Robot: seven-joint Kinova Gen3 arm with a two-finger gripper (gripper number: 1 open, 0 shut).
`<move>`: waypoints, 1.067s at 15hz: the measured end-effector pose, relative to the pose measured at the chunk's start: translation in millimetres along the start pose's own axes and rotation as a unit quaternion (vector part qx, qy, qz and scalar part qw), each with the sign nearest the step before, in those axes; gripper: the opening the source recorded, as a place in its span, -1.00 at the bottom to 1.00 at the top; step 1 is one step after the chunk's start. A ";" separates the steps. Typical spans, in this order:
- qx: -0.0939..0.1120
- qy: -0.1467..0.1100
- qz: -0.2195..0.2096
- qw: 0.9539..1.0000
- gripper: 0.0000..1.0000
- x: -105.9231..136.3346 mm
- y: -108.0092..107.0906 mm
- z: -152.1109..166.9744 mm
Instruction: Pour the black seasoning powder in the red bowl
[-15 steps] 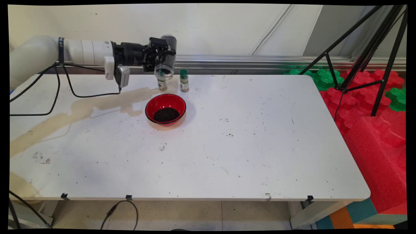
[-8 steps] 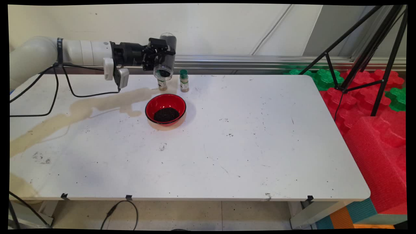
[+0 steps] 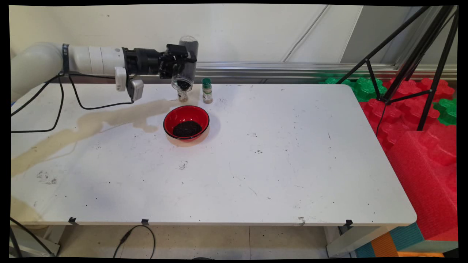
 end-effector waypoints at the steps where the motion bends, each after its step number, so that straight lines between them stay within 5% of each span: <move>1: 0.000 0.000 0.004 1.000 -1.00 0.6 0.1 -0.6; 16: 0.004 0.006 0.031 0.999 -1.00 5.0 0.9 -4.6</move>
